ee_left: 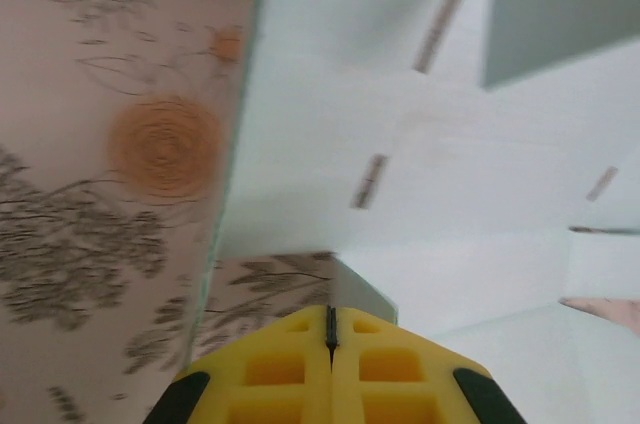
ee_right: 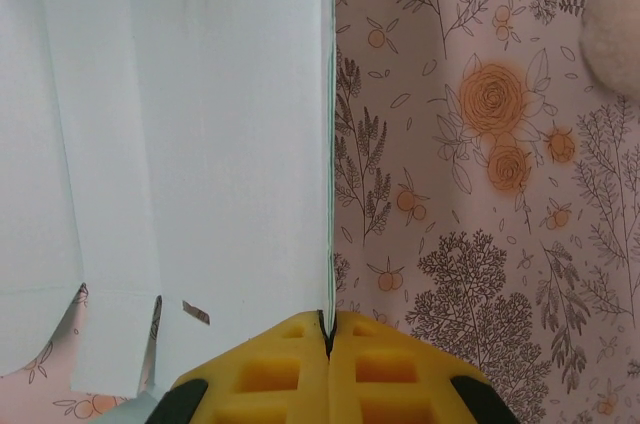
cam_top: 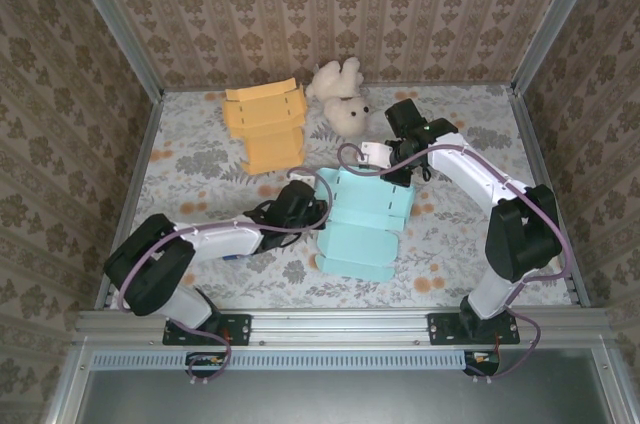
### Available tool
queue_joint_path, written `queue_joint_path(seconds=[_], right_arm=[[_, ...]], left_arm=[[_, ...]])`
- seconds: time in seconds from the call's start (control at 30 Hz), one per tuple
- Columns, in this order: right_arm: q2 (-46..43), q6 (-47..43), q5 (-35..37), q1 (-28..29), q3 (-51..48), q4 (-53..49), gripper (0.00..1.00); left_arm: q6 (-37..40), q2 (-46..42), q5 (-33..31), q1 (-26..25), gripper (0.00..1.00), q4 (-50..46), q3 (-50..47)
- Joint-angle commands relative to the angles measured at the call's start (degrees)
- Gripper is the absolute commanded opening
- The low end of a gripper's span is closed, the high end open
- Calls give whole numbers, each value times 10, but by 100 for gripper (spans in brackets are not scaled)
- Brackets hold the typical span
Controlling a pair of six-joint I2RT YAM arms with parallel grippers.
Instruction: Fold the paper box
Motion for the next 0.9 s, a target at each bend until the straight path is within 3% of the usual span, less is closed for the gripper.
queue_joint_path(seconds=[0.0,0.33,0.53,0.73,0.87], right_arm=[[-15,19,-2,-3,-4,9,0],[-52,3,-6,-2,-69,75,0],[-90,-1,17,1,-110,162,0],[-141,-43,66,26,-169,260,0],[-180,-87,84,54,-222,354,0]], left_arm=[[-14,18,27,-21,0,21,39],[-2,42,29,-29,0,30,61],[50,-80,0,-30,1,11,10],[106,-266,-103,-26,2,-12,-84],[105,-337,-146,0,2,3,-149]])
